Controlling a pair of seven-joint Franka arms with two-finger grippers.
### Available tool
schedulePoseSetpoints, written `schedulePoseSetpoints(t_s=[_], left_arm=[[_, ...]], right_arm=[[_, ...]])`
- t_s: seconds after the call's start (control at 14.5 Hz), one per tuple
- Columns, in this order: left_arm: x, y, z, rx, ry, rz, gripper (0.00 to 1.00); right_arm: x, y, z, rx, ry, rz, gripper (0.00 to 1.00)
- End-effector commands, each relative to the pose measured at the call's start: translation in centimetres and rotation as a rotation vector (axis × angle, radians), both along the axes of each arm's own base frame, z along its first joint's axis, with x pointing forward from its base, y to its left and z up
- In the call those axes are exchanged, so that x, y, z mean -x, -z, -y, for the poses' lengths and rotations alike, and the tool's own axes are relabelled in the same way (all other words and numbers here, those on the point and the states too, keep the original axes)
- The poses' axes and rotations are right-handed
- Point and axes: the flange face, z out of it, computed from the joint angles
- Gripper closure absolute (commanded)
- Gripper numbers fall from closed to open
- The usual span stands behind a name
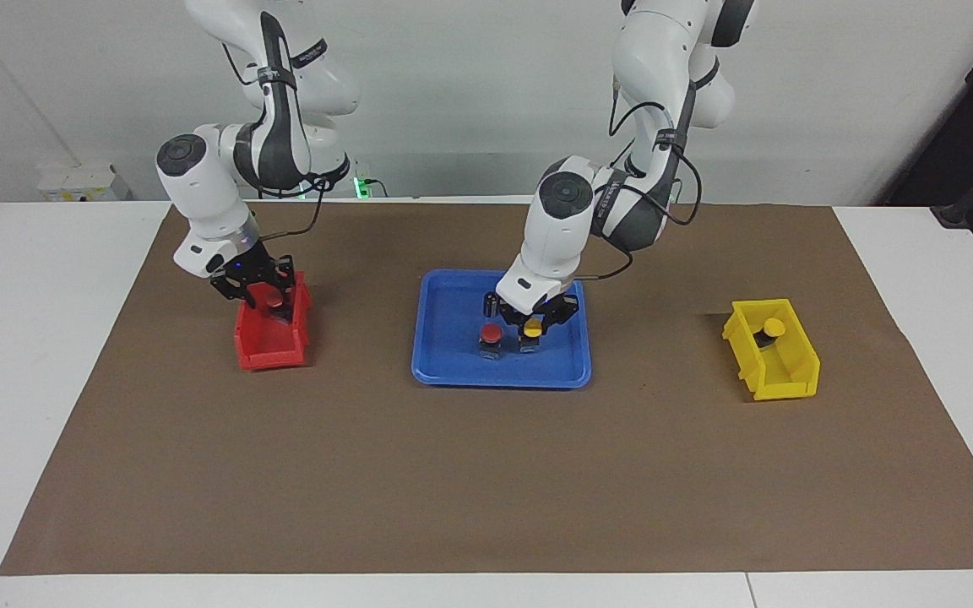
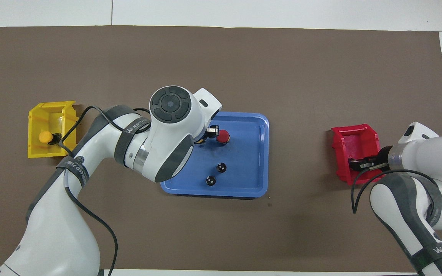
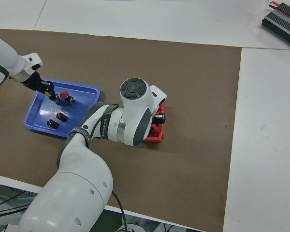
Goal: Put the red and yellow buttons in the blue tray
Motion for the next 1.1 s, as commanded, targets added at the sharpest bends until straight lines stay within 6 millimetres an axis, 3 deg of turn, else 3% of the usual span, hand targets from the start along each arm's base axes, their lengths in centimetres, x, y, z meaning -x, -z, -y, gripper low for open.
schedulePoseSetpoints(t_s=[0.0, 0.14, 0.28, 0.41, 0.48, 0.62, 0.89, 1.03], left_arm=[[-0.3, -0.4, -0.1, 0.023, -0.025, 0.010, 0.49], [-0.5, -1.2, 0.1, 0.027, -0.062, 0.014, 0.43], [-1.2, -3.0, 0.1, 0.031, -0.076, 0.018, 0.34], [-1.8, -5.0, -1.7, -0.018, -0.089, -0.011, 0.14], [-1.9, -6.6, -3.6, -0.039, -0.121, -0.007, 0.10], [-4.2, -9.7, -10.4, -0.061, -0.170, -0.005, 0.05], [-6.1, -15.8, -24.9, -0.045, -0.025, -0.047, 0.00], [-5.9, -19.0, -31.6, -0.025, 0.011, -0.027, 0.00]], right_arm=[[0.8, 0.8, 0.1, -0.008, 0.002, 0.004, 0.35], [1.0, 1.0, 0.1, -0.008, -0.001, 0.000, 0.40], [1.0, 1.0, 0.2, -0.009, -0.003, -0.002, 0.52], [0.9, 0.8, 0.1, -0.009, -0.005, -0.002, 0.64], [0.6, 0.6, 0.0, -0.009, -0.009, -0.003, 0.67], [-1.2, -1.3, -0.2, -0.016, -0.021, -0.021, 0.71], [-6.4, -9.0, -0.9, -0.029, -0.036, -0.125, 0.71], [-8.2, -12.2, -4.5, -0.013, -0.039, -0.150, 0.71]])
